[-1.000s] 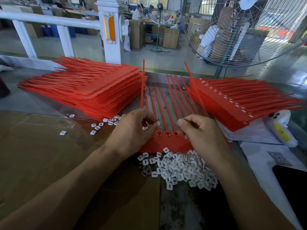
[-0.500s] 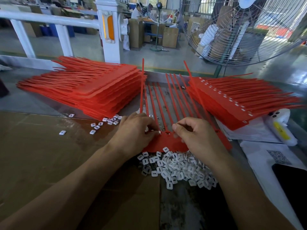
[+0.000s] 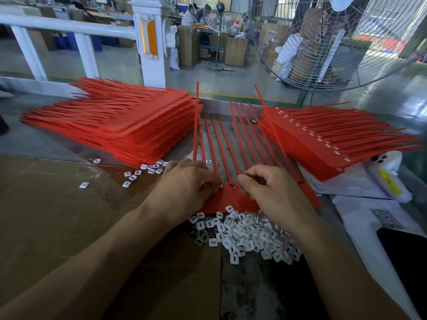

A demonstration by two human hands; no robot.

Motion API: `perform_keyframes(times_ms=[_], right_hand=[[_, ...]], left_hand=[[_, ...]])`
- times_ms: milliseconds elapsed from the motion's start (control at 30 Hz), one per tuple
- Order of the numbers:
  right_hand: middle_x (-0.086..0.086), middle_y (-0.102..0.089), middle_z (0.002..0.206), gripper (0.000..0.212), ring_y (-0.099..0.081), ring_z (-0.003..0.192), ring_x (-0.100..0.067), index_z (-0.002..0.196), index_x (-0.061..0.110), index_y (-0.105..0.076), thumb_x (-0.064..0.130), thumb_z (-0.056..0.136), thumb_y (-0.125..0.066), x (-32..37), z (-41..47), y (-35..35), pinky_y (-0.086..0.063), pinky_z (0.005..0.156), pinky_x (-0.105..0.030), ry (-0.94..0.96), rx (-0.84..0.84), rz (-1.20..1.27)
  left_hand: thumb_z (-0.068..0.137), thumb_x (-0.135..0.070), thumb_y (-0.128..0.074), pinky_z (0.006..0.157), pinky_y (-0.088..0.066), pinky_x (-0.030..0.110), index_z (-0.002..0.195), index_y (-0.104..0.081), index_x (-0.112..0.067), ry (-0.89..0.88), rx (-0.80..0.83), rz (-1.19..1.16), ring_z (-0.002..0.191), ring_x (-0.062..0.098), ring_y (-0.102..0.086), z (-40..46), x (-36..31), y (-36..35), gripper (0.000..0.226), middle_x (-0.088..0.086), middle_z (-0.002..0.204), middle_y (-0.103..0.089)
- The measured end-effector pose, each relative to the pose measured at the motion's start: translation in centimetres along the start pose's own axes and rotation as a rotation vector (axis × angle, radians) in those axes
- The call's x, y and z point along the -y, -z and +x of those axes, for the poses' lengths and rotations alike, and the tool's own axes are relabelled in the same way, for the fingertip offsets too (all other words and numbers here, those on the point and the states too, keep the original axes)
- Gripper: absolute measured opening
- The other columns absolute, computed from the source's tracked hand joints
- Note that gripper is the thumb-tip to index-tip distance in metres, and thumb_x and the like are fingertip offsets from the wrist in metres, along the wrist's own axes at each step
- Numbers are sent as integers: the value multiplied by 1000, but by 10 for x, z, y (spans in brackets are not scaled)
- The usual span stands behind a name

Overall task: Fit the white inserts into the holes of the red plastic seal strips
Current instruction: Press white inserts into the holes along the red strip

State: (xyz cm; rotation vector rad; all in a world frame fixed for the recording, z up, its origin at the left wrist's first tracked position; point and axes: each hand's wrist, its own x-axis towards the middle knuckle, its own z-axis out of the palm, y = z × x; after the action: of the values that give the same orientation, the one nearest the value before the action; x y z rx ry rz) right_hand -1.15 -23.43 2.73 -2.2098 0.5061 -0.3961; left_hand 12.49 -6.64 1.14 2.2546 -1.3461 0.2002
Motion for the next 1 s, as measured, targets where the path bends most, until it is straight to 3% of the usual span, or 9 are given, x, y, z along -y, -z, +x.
perform_keyframes(times_ms=[100, 467, 633, 767, 1000], right_hand=[[20, -71, 80, 20, -68, 73, 0, 87, 32, -72, 43, 100, -63, -1, 0, 0, -43, 60, -16, 1, 7, -4], [14, -73, 83, 15, -67, 78, 7, 92, 32, -73, 41, 100, -64, 1, 1, -1, -46, 58, -6, 13, 41, -25], [17, -74, 87, 12, -67, 82, 7, 93, 34, -74, 40, 99, -66, 0, 1, 0, -48, 68, -13, 26, 64, -16], [30, -71, 90, 6, -66, 86, 11, 91, 39, -76, 34, 95, -73, -1, -2, 5, -46, 72, -15, 74, 190, -70], [20, -71, 87, 8, -67, 79, 1, 87, 37, -76, 30, 88, -81, 1, -2, 3, -50, 70, -20, 104, 273, -114]], left_hand=[[96, -39, -62, 104, -28, 34, 117, -71, -43, -25, 34, 34, 117, 4, -49, 0, 1, 0, 23, -22, 118, -62], [98, -41, -59, 106, -29, 35, 122, -69, -44, -46, 113, 30, 119, 2, -46, 1, 0, 1, 26, -24, 118, -56], [98, -41, -59, 106, -29, 36, 122, -68, -43, -27, 134, 21, 120, 3, -45, 2, 0, 1, 26, -23, 120, -55], [98, -41, -58, 110, -32, 42, 121, -69, -42, -14, 146, -2, 121, 4, -46, 3, -1, 2, 25, -23, 118, -55], [99, -38, -55, 108, -31, 39, 119, -69, -40, -7, 150, 27, 121, 10, -46, 3, -9, 4, 24, -16, 119, -57]])
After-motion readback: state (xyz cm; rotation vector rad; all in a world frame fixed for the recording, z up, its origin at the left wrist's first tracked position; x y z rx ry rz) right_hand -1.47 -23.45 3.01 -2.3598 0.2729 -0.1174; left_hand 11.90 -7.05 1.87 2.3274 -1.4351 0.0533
